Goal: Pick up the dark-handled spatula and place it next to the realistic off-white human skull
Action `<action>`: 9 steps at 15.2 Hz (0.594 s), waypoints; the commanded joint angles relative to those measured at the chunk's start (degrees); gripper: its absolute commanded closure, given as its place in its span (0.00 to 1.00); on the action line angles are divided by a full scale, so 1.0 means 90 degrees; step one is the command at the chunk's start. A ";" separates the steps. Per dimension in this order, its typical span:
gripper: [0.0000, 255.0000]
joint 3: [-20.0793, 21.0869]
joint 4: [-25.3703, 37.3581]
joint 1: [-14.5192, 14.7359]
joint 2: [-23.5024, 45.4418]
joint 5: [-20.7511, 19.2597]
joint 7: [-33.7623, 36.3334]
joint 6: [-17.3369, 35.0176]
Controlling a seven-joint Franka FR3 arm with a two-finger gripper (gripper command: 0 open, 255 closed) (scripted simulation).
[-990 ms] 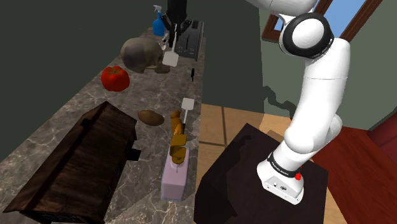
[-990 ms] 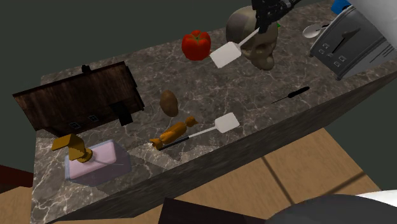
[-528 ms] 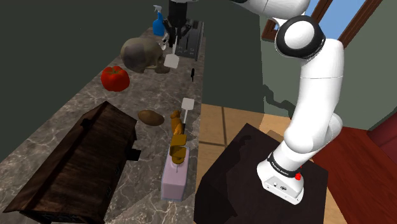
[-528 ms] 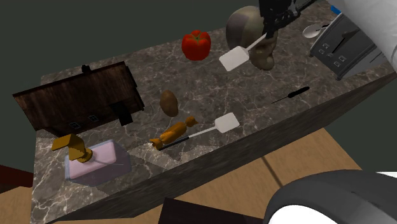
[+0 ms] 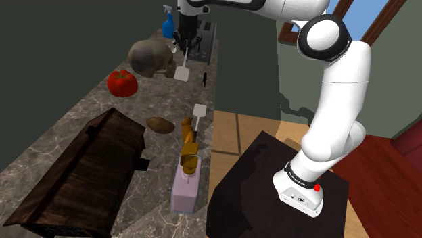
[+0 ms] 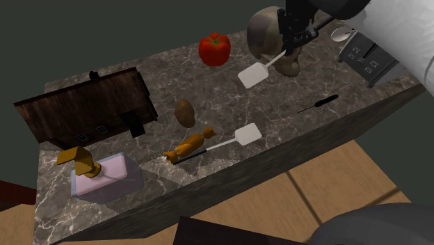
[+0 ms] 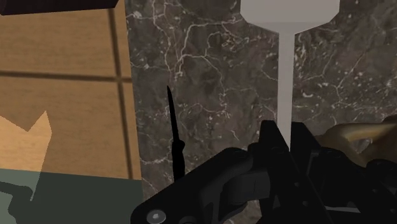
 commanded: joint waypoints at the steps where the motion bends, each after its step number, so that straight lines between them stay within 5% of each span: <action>1: 1.00 -0.0001 -0.0219 -0.0056 -0.0027 0.0011 0.0014 0.0191; 9: 1.00 -0.0015 -0.0991 -0.0209 -0.0073 0.0008 0.0099 0.0897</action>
